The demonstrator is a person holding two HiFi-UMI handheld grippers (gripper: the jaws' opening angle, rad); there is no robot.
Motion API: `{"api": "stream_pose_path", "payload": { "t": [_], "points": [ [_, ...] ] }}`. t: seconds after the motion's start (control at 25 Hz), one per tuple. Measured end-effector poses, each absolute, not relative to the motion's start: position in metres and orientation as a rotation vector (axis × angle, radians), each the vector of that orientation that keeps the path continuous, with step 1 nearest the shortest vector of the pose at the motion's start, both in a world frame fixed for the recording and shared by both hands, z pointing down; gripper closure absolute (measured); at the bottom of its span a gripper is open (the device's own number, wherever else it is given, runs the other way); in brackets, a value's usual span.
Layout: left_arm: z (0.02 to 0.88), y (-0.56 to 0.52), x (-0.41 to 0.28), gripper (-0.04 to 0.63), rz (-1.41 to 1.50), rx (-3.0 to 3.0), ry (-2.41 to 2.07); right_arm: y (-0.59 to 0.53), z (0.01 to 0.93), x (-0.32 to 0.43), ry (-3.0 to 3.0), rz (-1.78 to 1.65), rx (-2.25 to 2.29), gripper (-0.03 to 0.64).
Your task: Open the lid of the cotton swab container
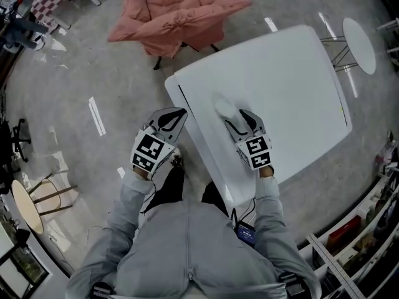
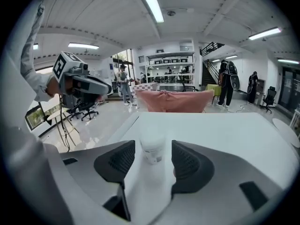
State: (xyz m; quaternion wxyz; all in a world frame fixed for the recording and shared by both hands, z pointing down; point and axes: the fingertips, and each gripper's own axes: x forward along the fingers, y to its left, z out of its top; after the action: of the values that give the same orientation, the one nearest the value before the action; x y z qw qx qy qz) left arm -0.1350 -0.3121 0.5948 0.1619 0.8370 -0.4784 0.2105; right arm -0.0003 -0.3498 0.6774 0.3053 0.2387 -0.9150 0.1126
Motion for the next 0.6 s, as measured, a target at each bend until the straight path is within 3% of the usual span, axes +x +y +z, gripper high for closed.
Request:
{"api": "stream_pose_path", "payload": {
  "t": [0.6],
  "points": [
    [0.633,-0.318,-0.141,0.571,0.657,2.379,-1.300,-0.366,0.724,-0.029,-2.430,0.299,0.537,0.365]
  ]
}}
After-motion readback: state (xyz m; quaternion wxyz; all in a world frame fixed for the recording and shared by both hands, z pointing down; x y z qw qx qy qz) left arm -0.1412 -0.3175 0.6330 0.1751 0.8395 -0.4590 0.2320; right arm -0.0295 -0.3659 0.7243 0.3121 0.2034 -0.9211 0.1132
